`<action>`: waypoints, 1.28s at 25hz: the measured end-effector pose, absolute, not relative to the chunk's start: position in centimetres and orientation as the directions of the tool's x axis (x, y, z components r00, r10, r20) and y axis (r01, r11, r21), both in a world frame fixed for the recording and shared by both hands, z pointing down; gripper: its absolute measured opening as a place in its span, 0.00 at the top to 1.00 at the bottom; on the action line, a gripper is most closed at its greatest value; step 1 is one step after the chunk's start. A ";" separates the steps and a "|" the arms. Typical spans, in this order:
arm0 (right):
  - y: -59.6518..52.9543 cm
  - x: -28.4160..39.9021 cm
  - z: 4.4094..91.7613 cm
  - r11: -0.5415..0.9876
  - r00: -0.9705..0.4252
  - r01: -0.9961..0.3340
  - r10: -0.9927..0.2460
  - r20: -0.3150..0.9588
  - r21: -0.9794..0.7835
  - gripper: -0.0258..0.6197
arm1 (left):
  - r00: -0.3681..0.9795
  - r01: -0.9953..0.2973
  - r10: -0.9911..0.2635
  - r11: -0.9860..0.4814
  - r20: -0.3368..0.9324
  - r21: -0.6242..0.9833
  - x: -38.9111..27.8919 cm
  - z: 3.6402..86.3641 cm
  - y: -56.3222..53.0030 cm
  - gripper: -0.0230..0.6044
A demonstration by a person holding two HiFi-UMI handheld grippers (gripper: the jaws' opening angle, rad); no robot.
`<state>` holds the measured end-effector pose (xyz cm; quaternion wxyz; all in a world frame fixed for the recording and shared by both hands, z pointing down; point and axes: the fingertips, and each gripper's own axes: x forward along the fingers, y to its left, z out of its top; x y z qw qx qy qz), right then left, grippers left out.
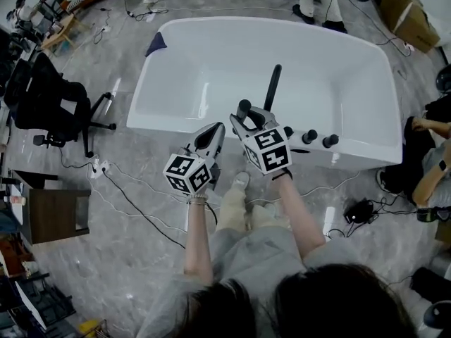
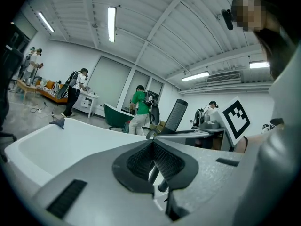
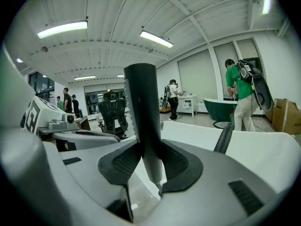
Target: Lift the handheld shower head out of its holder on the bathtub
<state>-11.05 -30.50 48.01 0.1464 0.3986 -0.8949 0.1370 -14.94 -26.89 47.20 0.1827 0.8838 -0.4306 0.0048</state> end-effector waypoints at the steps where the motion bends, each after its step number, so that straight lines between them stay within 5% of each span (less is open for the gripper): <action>1: -30.4 -10.9 47.3 0.648 -0.642 -0.751 -0.675 0.363 -0.126 0.75 | 0.632 -0.761 -0.758 -0.569 0.162 0.312 -14.7 46.7 -26.8 0.95; 32: -24.4 -4.8 33.8 0.651 -0.650 -0.757 -0.741 0.168 -0.054 0.75 | 0.732 -0.681 -0.677 -0.724 0.072 0.115 -9.4 35.2 -21.9 0.95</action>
